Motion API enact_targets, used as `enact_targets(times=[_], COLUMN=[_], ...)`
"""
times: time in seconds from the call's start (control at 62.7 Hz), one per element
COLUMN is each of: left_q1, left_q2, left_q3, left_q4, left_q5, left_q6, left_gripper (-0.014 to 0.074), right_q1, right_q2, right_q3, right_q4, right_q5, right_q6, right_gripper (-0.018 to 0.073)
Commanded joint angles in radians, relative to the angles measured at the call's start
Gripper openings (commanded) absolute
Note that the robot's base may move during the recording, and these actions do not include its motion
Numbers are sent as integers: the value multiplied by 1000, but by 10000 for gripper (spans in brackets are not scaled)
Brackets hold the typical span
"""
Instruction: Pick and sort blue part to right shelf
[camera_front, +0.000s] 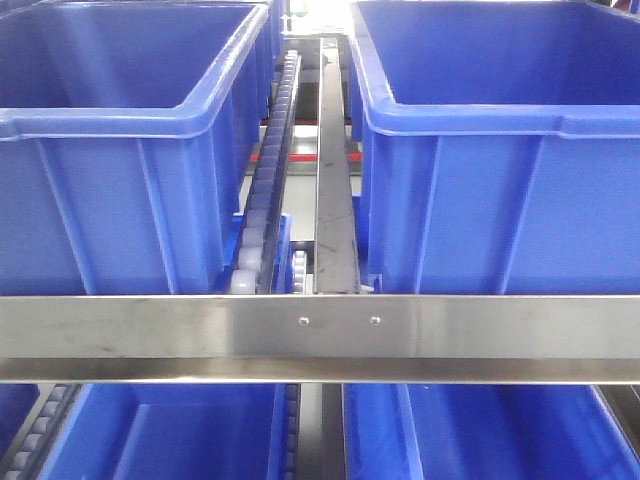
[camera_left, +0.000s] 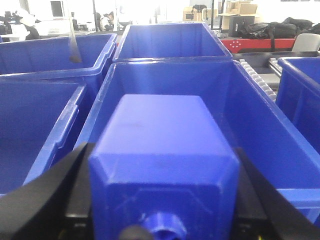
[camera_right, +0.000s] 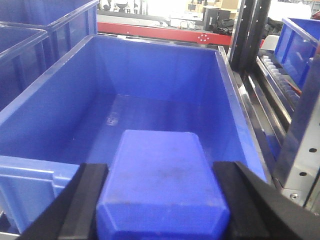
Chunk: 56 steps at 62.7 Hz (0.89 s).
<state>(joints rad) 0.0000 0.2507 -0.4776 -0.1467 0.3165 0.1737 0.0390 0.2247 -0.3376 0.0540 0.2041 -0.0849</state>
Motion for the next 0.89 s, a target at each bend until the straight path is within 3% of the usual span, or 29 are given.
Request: enact_targets(times=[0.0, 0.878], left_q1=[-2, -2], left_q2=[11, 11], left_q3=[-29, -29], left_q4=[-7, -16], left_q5=[-94, -94], left_q6=[-3, -3], left_gripper=[331, 331], right_q1=[-8, -8], right_q2=[9, 9], right_q3=[-29, -29], right_q4=[-4, -4], right_q5=[-91, -128], right_q6=[-6, -6], right_gripper=[426, 426])
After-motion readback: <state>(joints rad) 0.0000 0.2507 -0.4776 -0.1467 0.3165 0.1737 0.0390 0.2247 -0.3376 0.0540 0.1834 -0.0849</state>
